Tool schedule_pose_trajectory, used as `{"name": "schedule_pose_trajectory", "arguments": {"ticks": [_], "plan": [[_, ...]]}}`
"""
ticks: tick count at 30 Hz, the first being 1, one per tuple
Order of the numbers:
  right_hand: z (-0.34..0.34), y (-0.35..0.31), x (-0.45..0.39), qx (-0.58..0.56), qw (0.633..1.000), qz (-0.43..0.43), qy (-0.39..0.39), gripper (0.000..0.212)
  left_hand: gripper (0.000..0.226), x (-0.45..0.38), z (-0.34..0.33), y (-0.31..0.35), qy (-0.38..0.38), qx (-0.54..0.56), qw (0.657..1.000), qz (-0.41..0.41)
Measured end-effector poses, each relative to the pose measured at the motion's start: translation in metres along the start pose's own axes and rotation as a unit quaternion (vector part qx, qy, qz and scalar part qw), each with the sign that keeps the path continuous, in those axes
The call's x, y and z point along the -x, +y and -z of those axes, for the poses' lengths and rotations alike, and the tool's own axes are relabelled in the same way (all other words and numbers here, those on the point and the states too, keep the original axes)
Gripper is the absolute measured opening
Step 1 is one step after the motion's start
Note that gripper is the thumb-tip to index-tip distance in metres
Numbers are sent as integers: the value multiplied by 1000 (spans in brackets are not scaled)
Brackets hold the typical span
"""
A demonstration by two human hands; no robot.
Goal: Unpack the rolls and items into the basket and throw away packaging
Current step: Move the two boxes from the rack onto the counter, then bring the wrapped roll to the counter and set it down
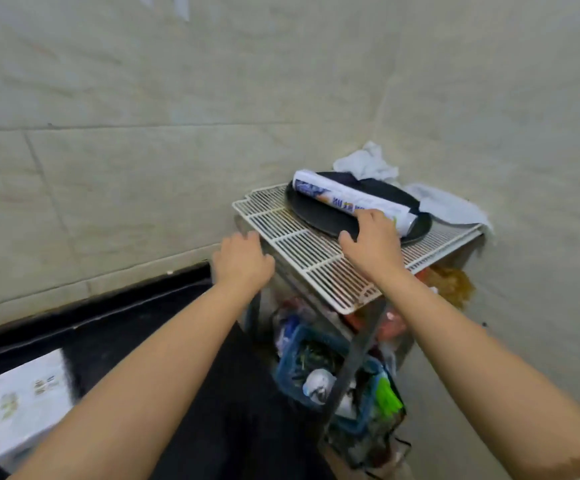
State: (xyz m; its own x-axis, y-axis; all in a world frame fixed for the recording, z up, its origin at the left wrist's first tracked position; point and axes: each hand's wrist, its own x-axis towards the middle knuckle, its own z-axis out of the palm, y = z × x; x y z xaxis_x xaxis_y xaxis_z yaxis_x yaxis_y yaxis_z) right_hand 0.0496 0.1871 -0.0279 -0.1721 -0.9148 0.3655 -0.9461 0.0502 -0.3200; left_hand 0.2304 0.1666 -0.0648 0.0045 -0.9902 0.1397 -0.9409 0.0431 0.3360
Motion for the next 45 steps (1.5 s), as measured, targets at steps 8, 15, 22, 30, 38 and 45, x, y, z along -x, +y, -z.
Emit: {"name": "schedule_pose_trajectory", "arguments": {"ticks": [8, 15, 22, 30, 38, 45], "plan": [[26, 127, -82, 37, 998, 27, -41, 50, 38, -27, -42, 150, 13, -2, 1000, -9], [6, 135, -165, 64, 973, 19, -222, 74, 41, -89, -56, 164, -11, -70, 997, 24], [-29, 134, -216, 19, 943, 62, -327, 64, 49, -129, -78, 146, -82, -139, 986, 40], [-50, 150, -233, -114, 908, 27, -402, 31, 49, -128, -85, 147, -87, -114, 986, 86], [-42, 145, -220, -122, 928, 124, -329, 50, 43, -84, -66, 155, 41, -52, 973, 219], [8, 53, -151, -158, 901, 323, -242, 48, 46, 22, -28, 92, 100, -88, 929, 345]]}}
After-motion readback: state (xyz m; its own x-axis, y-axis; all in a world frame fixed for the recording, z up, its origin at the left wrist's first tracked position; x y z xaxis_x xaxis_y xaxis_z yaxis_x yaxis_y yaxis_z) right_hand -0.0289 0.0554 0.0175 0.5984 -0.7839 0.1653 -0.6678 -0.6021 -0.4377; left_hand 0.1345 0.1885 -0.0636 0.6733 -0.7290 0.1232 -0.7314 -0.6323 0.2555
